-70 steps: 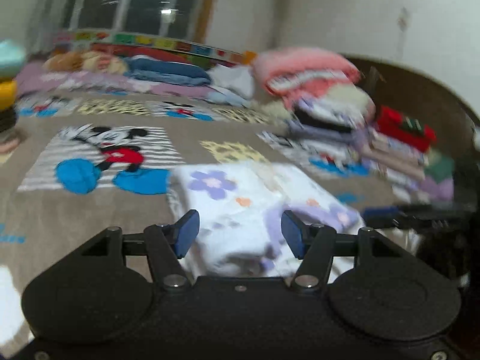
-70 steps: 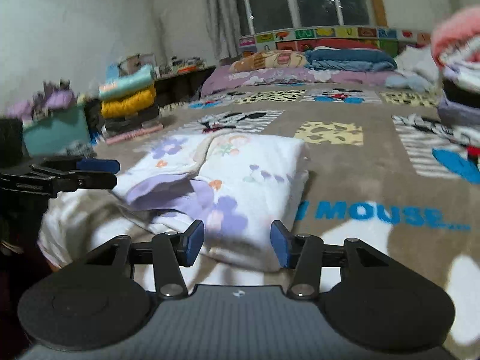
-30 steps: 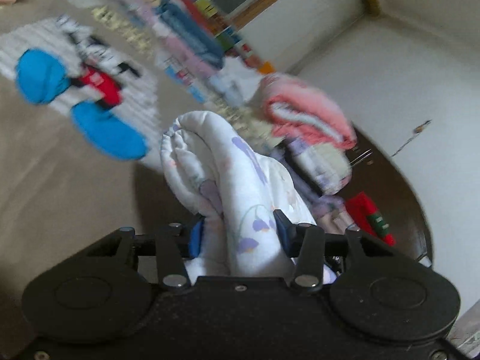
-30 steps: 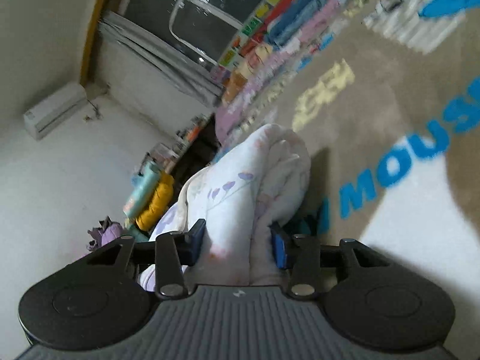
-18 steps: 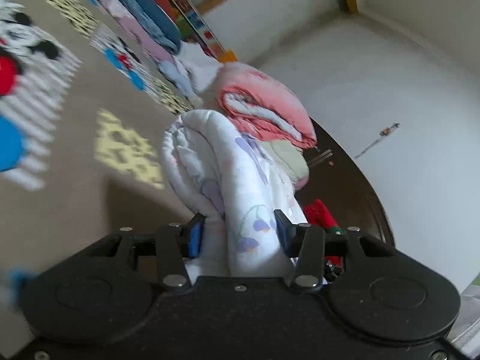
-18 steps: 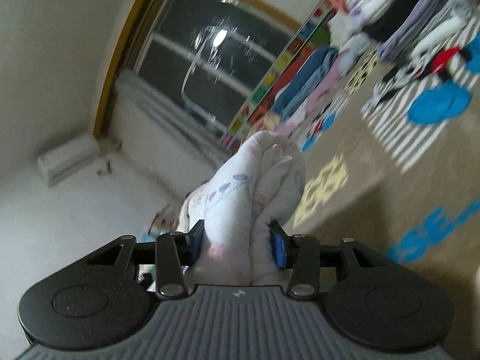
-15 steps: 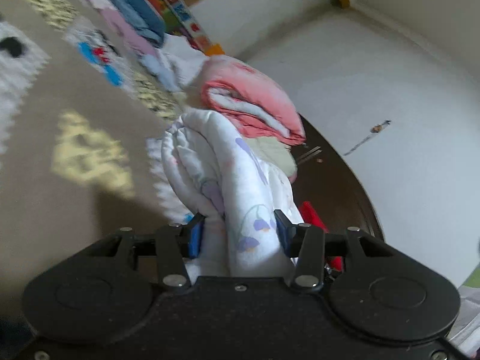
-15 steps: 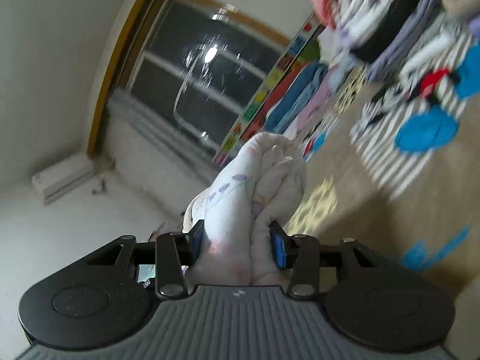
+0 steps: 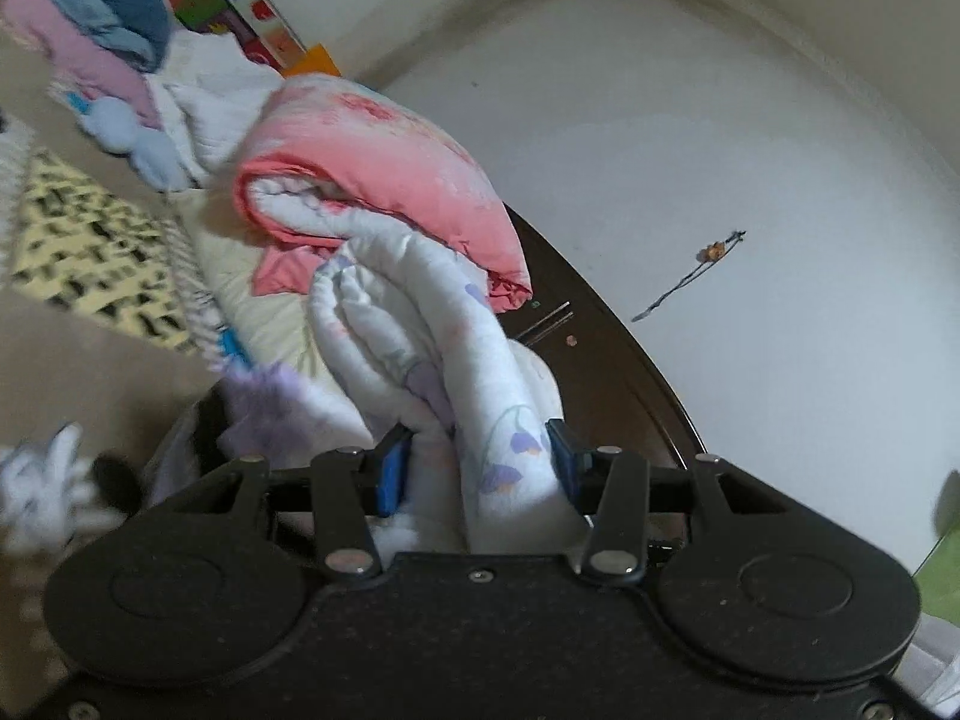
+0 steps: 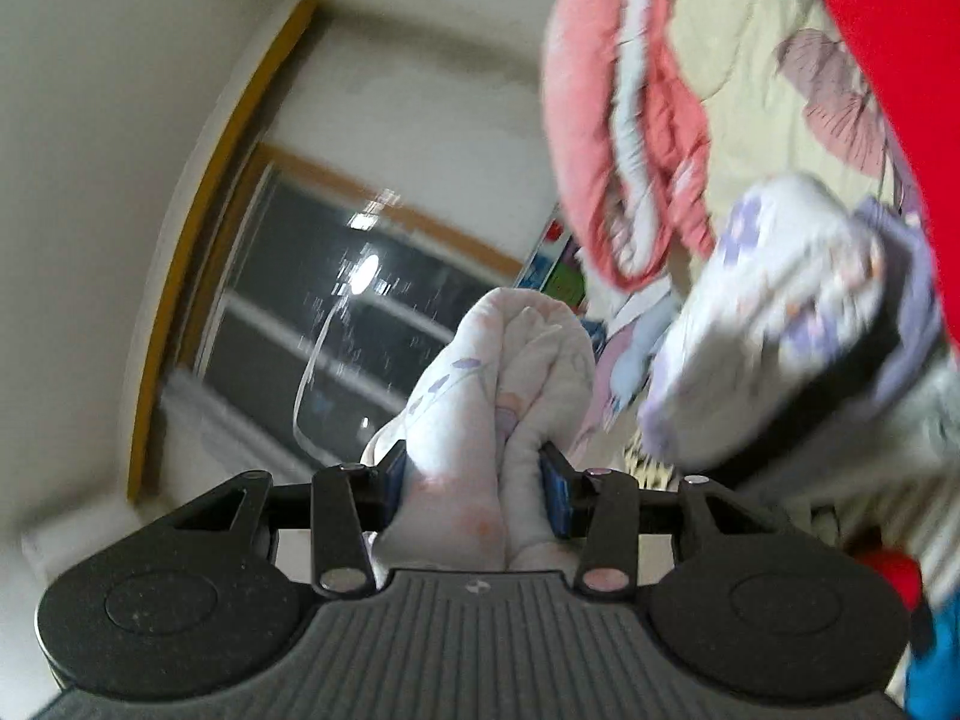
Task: Fold clothes
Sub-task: 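Carry the folded garment with both tools onto the stack of folded clothes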
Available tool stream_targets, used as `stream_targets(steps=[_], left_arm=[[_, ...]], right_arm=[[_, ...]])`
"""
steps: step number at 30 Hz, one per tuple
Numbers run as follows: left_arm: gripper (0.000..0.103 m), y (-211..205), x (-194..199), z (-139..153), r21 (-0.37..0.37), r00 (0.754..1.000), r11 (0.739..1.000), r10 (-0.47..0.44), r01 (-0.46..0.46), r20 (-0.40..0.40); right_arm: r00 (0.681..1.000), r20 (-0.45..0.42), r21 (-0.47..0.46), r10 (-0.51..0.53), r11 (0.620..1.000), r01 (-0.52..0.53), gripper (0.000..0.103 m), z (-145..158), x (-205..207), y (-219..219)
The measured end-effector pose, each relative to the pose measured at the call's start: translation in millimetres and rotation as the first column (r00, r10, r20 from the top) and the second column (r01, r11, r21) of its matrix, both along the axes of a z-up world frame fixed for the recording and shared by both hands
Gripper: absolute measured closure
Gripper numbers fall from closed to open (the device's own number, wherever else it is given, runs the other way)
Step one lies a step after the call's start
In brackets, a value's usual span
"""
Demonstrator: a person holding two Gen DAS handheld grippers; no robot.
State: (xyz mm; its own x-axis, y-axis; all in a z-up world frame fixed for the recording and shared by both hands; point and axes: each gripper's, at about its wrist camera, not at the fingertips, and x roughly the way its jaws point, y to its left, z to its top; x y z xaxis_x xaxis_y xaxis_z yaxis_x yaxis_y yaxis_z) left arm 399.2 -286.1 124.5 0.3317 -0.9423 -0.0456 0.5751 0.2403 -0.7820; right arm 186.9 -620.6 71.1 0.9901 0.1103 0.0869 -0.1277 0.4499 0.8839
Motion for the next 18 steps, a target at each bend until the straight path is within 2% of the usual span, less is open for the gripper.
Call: stream_targets(steps=[6,12,13,14,16,17,18], left_arm=[[0.059,-65.9,51.4,15.7,0.023,0.998,0.997,-0.069,0.068,0.014],[0.058,-98.2,81.2,-9.9,0.006,0.994,0.996,-0.093,0.094,-0.052],[0.058,-104.9,85.3,-19.9,0.056,0.996,0.995,-0.075,0.078,-0.055],[0.057,-114.2,88.9,-33.5,0.164,0.997,0.985,-0.042,0.051,-0.057],[0.057,-130.7,94.9,-59.9,0.358,0.998,0.934,0.016,0.004,-0.054],[0.055,-133.4,94.9,-71.2,0.406,0.998,0.914,0.028,-0.004,-0.054],[0.050,-132.8,94.5,-80.3,0.422,0.997,0.907,0.043,-0.014,-0.060]], right_arm=[[0.994,0.008,0.015,-0.113,0.993,0.113,0.058,17.0,38.5,-56.5],[0.974,-0.018,0.048,-0.224,0.973,0.225,0.058,-1.2,56.1,-88.3],[0.969,-0.026,0.057,-0.245,0.968,0.246,0.058,-6.7,57.7,-91.7],[0.961,-0.051,0.057,-0.271,0.960,0.274,0.057,-13.3,60.1,-94.9],[0.928,-0.179,0.043,-0.327,0.940,0.339,0.056,-31.0,73.5,-99.6],[0.906,-0.252,0.033,-0.339,0.933,0.358,0.056,-40.9,80.8,-101.8],[0.885,-0.314,0.007,-0.343,0.931,0.364,0.055,-49.5,88.5,-103.3]])
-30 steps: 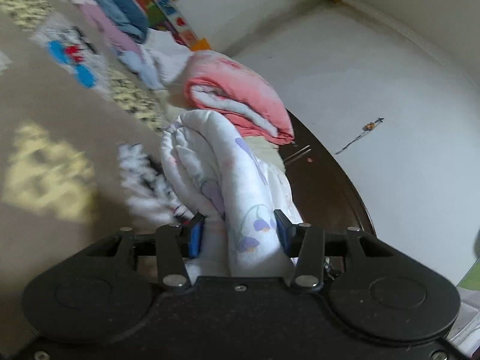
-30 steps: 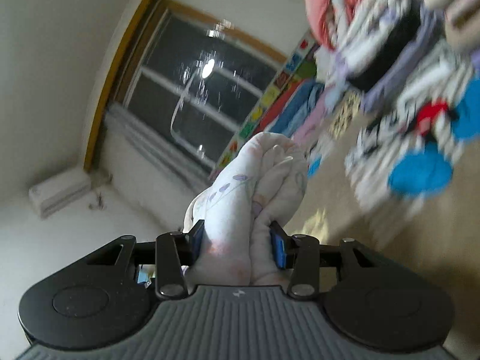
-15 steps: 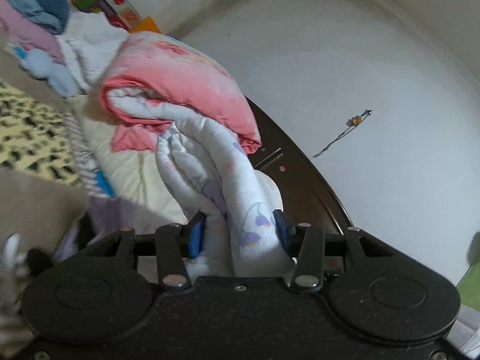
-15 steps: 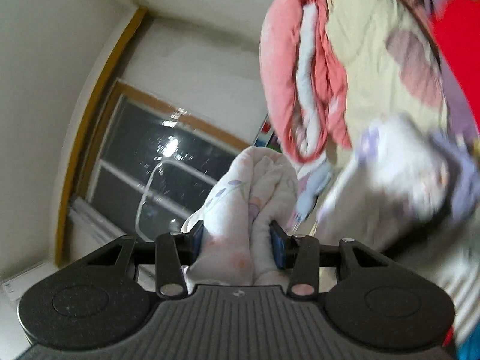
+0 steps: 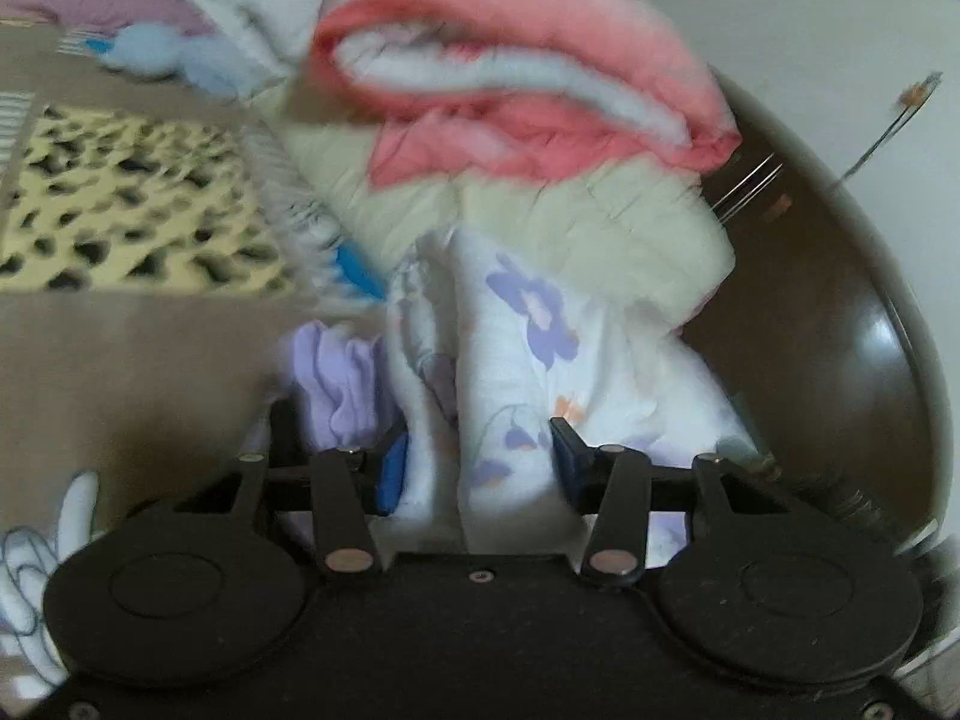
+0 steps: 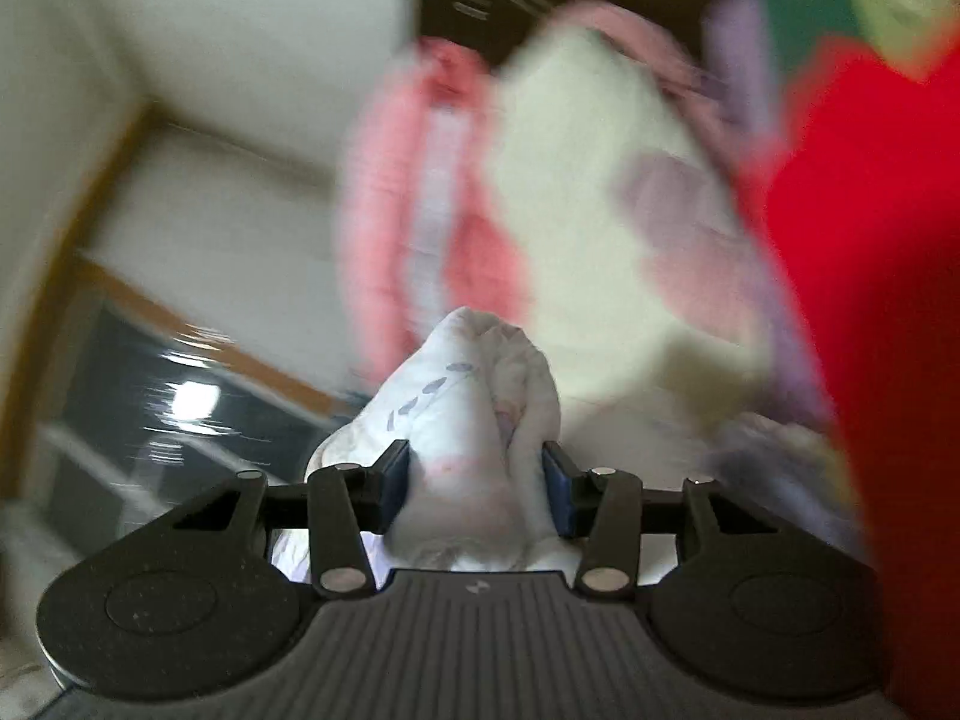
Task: Fold clothes
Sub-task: 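Carry the folded garment with both tools onto the stack of folded clothes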
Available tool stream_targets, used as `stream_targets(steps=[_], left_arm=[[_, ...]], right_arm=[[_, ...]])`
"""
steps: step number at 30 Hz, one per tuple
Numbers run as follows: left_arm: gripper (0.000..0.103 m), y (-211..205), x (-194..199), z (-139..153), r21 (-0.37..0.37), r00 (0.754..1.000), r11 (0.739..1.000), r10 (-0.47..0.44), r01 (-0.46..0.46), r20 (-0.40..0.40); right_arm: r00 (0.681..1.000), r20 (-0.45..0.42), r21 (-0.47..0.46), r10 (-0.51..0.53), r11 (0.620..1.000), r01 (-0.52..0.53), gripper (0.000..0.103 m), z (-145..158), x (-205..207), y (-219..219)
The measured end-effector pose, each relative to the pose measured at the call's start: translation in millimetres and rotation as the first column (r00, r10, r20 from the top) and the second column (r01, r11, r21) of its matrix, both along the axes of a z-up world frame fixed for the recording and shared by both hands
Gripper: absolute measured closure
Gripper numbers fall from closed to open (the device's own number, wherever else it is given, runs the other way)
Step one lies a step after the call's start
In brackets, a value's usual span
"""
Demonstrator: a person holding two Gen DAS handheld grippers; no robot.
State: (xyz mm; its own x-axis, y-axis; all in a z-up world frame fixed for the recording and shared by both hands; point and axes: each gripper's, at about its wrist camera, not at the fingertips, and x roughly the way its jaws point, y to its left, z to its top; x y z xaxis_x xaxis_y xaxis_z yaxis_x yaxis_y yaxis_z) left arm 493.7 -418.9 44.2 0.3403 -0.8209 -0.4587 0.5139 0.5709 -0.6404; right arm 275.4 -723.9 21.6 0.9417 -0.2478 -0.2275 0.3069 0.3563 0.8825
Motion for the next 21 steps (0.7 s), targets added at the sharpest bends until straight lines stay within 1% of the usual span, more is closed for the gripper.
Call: stream_targets(steps=[1,2,3,4,5,6,7,9,13,15,19,21], left_arm=[[0.050,7.0,-0.8,-3.3,-0.050,1.000,0.999,0.019,-0.020,-0.017],[0.050,10.6,-1.4,-3.4,-0.070,0.999,0.997,0.028,-0.030,-0.029],[0.049,11.2,-3.1,-0.7,-0.065,0.999,0.997,0.029,-0.030,-0.018],[0.049,11.8,-4.9,2.0,-0.060,1.000,0.998,0.029,-0.030,-0.007],[0.043,12.4,-6.6,4.6,-0.054,1.000,0.998,0.030,-0.030,0.003],[0.040,14.3,-8.7,8.1,-0.054,0.999,0.998,0.032,-0.031,0.011],[0.040,18.0,-10.9,13.1,-0.065,0.999,0.997,0.034,-0.033,0.013],[0.037,21.8,-11.6,21.9,-0.081,0.999,0.996,0.038,-0.036,0.024],[0.037,32.6,-16.4,37.9,-0.075,0.997,0.996,0.058,-0.054,0.054],[0.036,40.1,-21.5,43.1,-0.074,0.995,0.995,0.068,-0.063,0.067],[0.033,54.7,-36.7,52.6,-0.061,0.993,0.996,0.071,-0.065,0.099],[0.029,60.4,-44.1,56.8,-0.051,0.990,0.997,0.069,-0.063,0.120]], right_arm=[[0.999,-0.051,-0.030,0.002,1.000,-0.004,0.054,-3.4,7.9,0.7],[0.996,-0.093,-0.073,0.007,0.997,-0.013,0.054,-4.0,15.4,2.8],[0.994,-0.107,-0.097,0.009,0.995,-0.019,0.052,-3.5,20.0,4.3],[0.995,-0.097,-0.090,0.009,0.996,-0.017,0.051,-2.7,21.1,4.0],[0.996,-0.091,-0.073,0.007,0.997,-0.014,0.051,-3.1,21.1,2.5],[0.996,-0.091,-0.058,0.006,0.998,-0.011,0.050,-3.9,21.1,1.0],[0.996,-0.090,-0.058,0.003,0.998,-0.009,0.049,-2.9,19.9,1.3],[0.996,-0.083,-0.084,-0.008,0.997,0.001,0.044,3.0,14.4,5.2],[0.998,-0.035,-0.131,-0.059,0.990,0.054,0.043,23.6,-2.5,18.2],[0.997,-0.032,-0.167,-0.076,0.984,0.070,0.042,35.5,-5.5,25.0],[0.996,-0.024,-0.221,-0.080,0.973,0.073,0.040,54.3,-26.9,37.6],[0.997,-0.024,-0.249,-0.073,0.966,0.065,0.038,63.2,-34.1,41.1]])
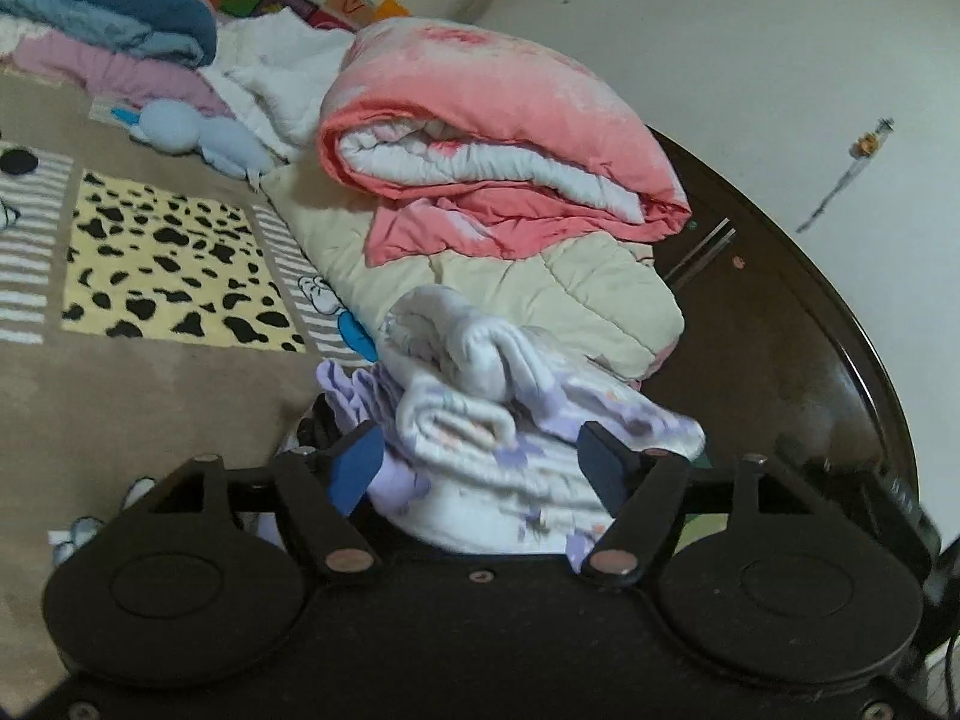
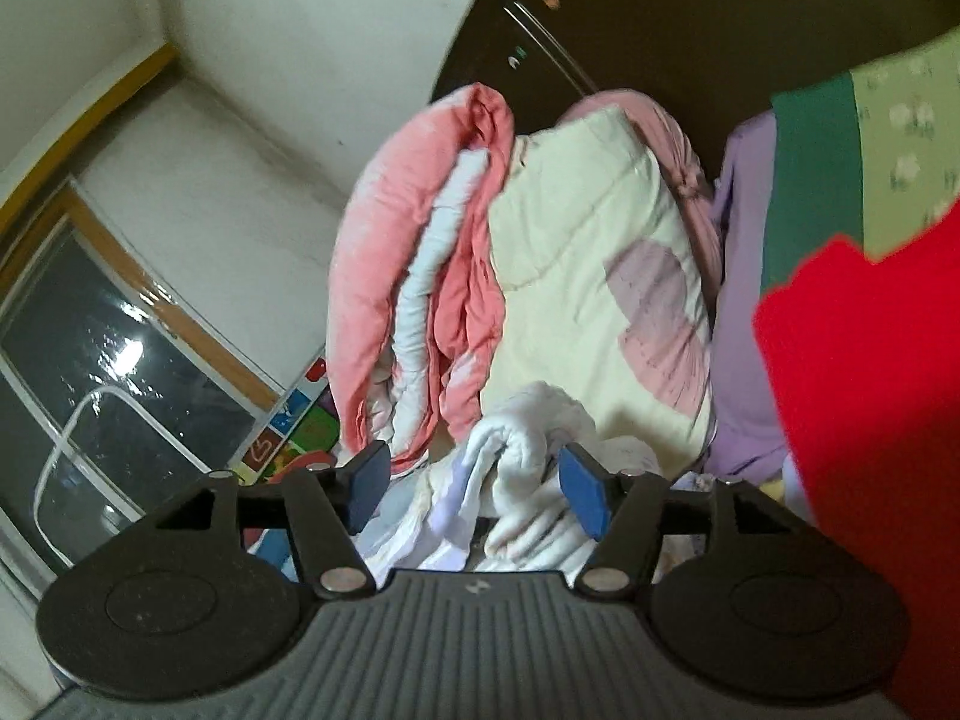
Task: Fold clothes
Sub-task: 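Carry the folded garment with both tools onto the stack of folded clothes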
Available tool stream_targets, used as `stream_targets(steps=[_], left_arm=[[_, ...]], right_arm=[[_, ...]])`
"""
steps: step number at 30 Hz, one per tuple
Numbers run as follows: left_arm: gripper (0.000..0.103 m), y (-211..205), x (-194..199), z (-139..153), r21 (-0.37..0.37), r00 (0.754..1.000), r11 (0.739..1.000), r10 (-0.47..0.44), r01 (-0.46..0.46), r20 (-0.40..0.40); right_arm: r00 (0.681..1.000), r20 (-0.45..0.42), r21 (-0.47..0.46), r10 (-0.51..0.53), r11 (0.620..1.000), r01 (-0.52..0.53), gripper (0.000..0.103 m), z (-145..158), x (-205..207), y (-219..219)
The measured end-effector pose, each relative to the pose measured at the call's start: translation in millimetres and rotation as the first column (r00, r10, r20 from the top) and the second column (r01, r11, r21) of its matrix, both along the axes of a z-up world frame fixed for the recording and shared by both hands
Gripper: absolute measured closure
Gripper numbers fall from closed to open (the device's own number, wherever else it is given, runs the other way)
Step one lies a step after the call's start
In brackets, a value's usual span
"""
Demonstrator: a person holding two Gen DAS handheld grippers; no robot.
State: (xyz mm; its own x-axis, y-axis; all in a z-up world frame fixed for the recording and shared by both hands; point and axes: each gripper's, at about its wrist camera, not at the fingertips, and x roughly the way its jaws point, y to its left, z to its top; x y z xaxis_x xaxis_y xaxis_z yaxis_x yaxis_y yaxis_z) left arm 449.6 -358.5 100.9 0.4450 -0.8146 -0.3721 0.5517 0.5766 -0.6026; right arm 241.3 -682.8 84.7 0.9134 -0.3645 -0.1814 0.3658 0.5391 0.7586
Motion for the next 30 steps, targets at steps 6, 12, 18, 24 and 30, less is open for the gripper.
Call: stream_targets(steps=[6,12,18,24,30], left_arm=[[0.029,6.1,-5.5,4.1,-0.001,0.999,1.000,0.007,-0.007,0.032],[0.029,-21.2,17.5,19.9,-0.035,0.997,0.998,0.049,-0.047,0.056],[0.030,-64.3,54.1,-0.3,-0.029,0.993,0.994,0.104,-0.105,-0.054],[0.053,-76.3,31.3,-34.0,0.025,0.999,0.999,-0.029,0.030,-0.023],[0.063,-39.4,-14.3,-26.3,-0.086,0.989,0.990,-0.106,0.115,0.103]], right_arm=[[1.000,-0.020,-0.066,0.017,0.998,-0.019,0.036,21.6,-7.9,-5.4],[0.995,-0.065,-0.143,0.081,0.986,-0.089,0.037,49.3,25.2,-22.8],[0.975,-0.197,-0.151,0.107,0.979,-0.138,0.042,34.5,84.7,-33.8],[0.982,-0.182,0.103,0.044,0.994,-0.026,0.050,-36.3,90.6,-42.8],[0.999,-0.039,0.114,0.029,0.993,-0.024,0.062,-49.4,45.1,4.5]])
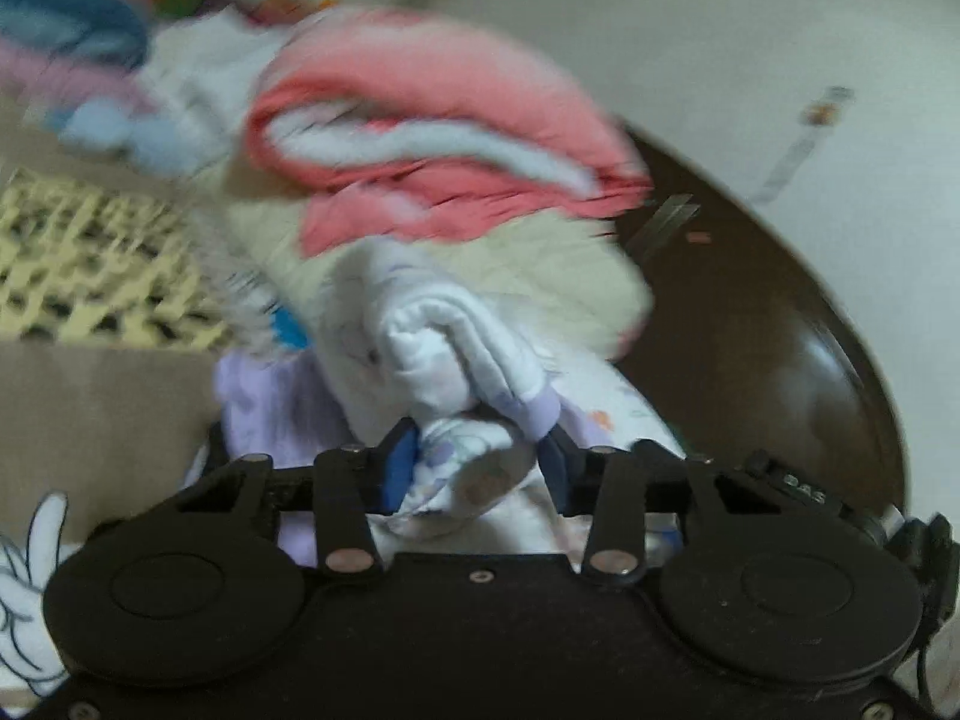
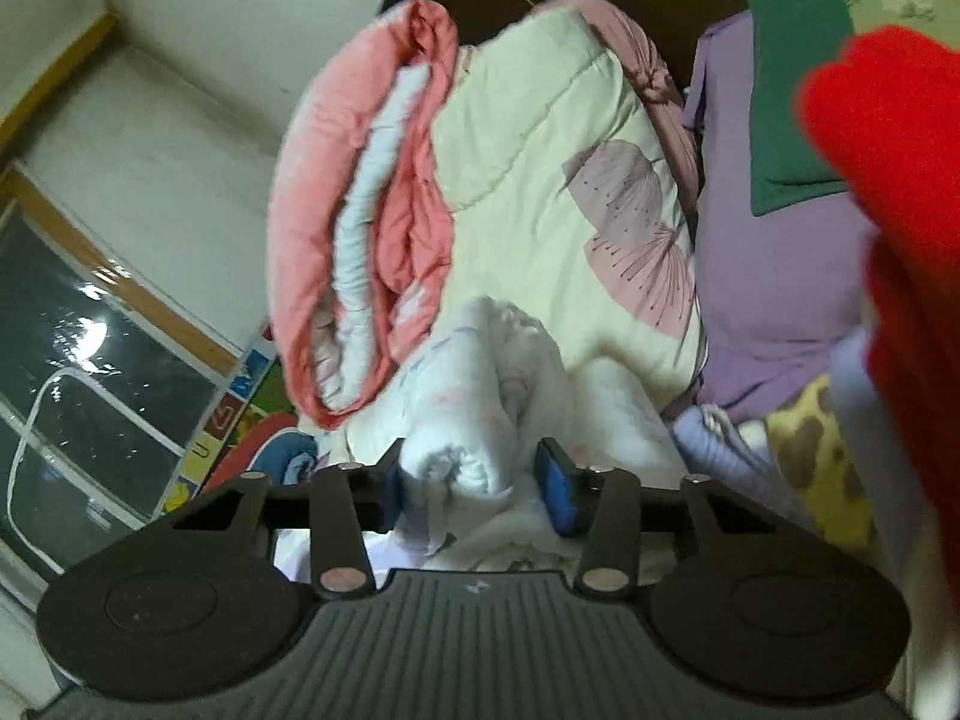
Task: Fold clothes
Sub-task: 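Carry the folded garment with both tools onto the stack of folded clothes, then open both tools to release the garment on the stack and withdraw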
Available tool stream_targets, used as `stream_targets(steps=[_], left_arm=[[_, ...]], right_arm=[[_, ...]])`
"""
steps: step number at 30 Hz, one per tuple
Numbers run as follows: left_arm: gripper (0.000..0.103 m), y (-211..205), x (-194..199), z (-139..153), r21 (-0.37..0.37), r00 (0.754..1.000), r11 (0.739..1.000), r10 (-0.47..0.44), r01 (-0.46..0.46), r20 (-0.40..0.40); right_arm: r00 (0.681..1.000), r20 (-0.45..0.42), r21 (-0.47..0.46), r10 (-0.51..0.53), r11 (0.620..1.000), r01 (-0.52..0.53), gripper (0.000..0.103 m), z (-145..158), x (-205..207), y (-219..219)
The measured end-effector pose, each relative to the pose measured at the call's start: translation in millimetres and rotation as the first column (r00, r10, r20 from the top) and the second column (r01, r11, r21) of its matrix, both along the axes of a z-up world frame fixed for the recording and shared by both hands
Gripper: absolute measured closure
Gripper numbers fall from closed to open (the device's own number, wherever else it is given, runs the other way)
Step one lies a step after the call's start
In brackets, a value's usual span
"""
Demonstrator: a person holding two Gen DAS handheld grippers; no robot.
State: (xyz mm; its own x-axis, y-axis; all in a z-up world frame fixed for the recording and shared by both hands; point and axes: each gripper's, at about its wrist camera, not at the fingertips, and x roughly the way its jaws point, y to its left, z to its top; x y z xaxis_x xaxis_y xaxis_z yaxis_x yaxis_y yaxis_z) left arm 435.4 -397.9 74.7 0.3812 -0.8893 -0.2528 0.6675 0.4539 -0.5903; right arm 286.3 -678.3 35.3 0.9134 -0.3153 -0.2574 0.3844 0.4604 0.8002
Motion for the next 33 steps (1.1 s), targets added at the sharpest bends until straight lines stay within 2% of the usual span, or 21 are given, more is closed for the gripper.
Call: stream_targets(steps=[2,3,4,6,8,10,12,14,16,18,19,20,21,22,23,24,26,28,32,33], left_arm=[[0.063,12.6,-12.8,-0.8,-0.004,0.999,1.000,-0.004,0.005,0.038],[0.062,16.9,-13.6,-6.9,0.019,0.999,1.000,0.008,-0.009,0.033],[0.062,19.1,-11.9,-15.6,0.064,0.999,0.998,0.025,-0.026,0.021],[0.063,19.2,-8.6,-29.3,0.166,0.998,0.985,0.055,-0.057,0.018],[0.064,25.1,-11.0,-32.5,0.175,0.999,0.983,0.042,-0.046,0.027],[0.061,34.1,-14.1,-29.5,0.170,0.998,0.985,0.034,-0.042,0.053],[0.061,47.8,-13.5,-18.6,0.111,0.993,0.989,0.088,-0.096,0.073],[0.061,64.3,-6.7,-4.8,-0.027,0.986,0.986,0.164,-0.163,0.038],[0.061,69.7,3.8,11.4,-0.144,0.975,0.964,0.222,-0.222,-0.013],[0.061,54.2,10.9,27.1,-0.169,0.974,0.960,0.225,-0.223,-0.009],[0.061,41.4,11.5,32.8,-0.144,0.976,0.967,0.215,-0.209,0.028],[0.061,27.0,10.1,33.3,-0.089,0.978,0.978,0.196,-0.189,0.071],[0.061,9.6,8.1,26.8,-0.009,0.983,0.989,0.150,-0.150,0.106],[0.060,-9.2,4.4,16.7,0.099,0.984,0.988,0.104,-0.119,0.143],[0.060,-31.0,-2.9,-1.4,0.265,0.980,0.958,0.057,-0.107,0.189],[0.060,-46.0,-10.0,-15.3,0.378,0.973,0.919,0.023,-0.110,0.229],[0.060,-42.7,-20.1,-21.7,0.373,0.957,0.915,0.045,-0.155,0.286],[0.060,-27.4,-16.1,-12.6,0.289,0.968,0.944,0.094,-0.160,0.232],[0.059,-22.3,-29.9,5.5,0.284,0.950,0.939,0.108,-0.195,0.292],[0.057,-21.8,-33.0,8.3,0.287,0.949,0.938,0.104,-0.194,0.298]], right_arm=[[0.999,0.036,-0.041,-0.011,0.999,0.012,0.065,1.7,-17.9,17.8],[0.999,0.034,-0.088,-0.020,0.996,0.023,0.065,1.6,-26.2,25.3],[0.999,0.033,-0.135,-0.029,0.990,0.033,0.065,1.5,-34.5,32.8],[0.999,0.003,-0.152,-0.036,0.988,0.036,0.067,-12.1,-41.4,33.7],[0.999,-0.042,-0.205,-0.028,0.979,0.019,0.067,-18.1,-39.8,34.4],[0.999,-0.049,-0.237,-0.005,0.971,-0.006,0.067,-11.3,-36.5,33.4],[0.999,-0.048,-0.232,-0.004,0.973,-0.007,0.066,-6.4,-35.3,29.4],[0.998,-0.054,-0.217,-0.013,0.976,0.001,0.066,-5.2,-33.6,26.4],[0.998,-0.056,-0.203,-0.018,0.979,0.006,0.066,-4.6,-32.6,24.3],[0.999,-0.050,-0.197,-0.020,0.980,0.010,0.066,-7.1,-34.1,25.9],[0.999,-0.047,-0.196,-0.023,0.981,0.013,0.066,-8.5,-34.9,26.9],[0.999,-0.044,-0.195,-0.025,0.981,0.016,0.066,-10.0,-35.6,27.8],[0.999,-0.045,-0.197,-0.029,0.980,0.020,0.066,-11.0,-35.9,28.3],[0.998,-0.047,-0.200,-0.035,0.980,0.025,0.066,-12.1,-36.4,29.0],[0.998,-0.051,-0.202,-0.042,0.979,0.031,0.066,-13.6,-37.0,29.7],[0.997,-0.058,-0.206,-0.049,0.978,0.036,0.067,-15.1,-37.1,30.1],[0.994,-0.085,-0.211,-0.062,0.977,0.043,0.067,-18.5,-36.0,30.0],[0.992,-0.118,-0.195,-0.047,0.980,0.023,0.068,-22.7,-33.2,27.3],[0.993,-0.120,-0.200,-0.021,0.980,-0.004,0.065,-14.7,-37.1,28.0],[0.992,-0.122,-0.202,-0.014,0.979,-0.011,0.061,-11.6,-38.5,29.4]])
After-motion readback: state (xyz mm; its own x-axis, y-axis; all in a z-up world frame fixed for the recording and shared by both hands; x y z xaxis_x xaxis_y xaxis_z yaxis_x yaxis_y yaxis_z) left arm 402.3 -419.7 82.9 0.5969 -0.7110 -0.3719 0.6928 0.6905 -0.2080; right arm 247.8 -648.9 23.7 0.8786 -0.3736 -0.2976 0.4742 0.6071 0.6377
